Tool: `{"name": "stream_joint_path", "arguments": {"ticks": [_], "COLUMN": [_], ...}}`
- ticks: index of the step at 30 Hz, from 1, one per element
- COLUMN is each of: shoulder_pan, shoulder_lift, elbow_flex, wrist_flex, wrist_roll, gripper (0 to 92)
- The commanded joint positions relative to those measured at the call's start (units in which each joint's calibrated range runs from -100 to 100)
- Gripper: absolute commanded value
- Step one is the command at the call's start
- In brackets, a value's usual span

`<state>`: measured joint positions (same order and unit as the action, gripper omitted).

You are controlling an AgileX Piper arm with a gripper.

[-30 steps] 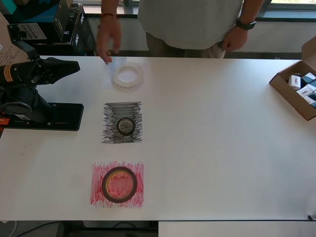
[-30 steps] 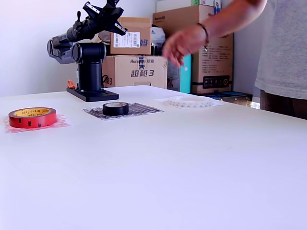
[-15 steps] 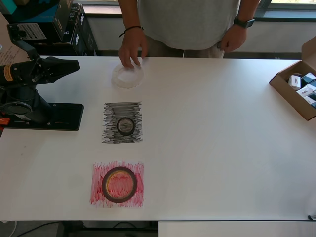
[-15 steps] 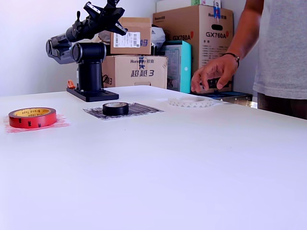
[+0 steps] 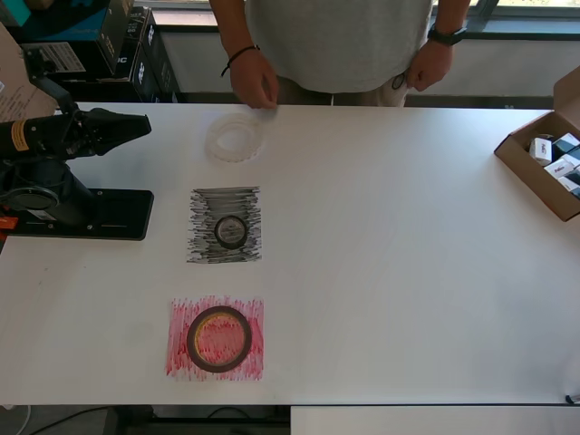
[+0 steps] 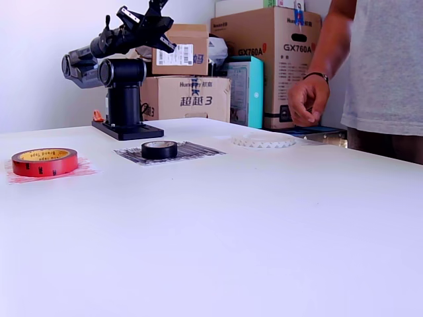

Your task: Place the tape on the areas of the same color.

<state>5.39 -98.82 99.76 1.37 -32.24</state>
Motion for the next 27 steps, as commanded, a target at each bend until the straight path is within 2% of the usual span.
{"name": "stream_joint_path", "arguments": {"ticks": [1,4,27], "shoulder_pan": [-0.09,-0.09,-0.09], "shoulder_lift": [-0.24,-0.24,-0.24], "elbow_flex": [-0.39,-0.48,-0.48], "wrist_flex": [14.96,18.36,18.36], "wrist_roll": [0.16,0.65,0.65], "gripper": [0.1,0.1,0.1]}}
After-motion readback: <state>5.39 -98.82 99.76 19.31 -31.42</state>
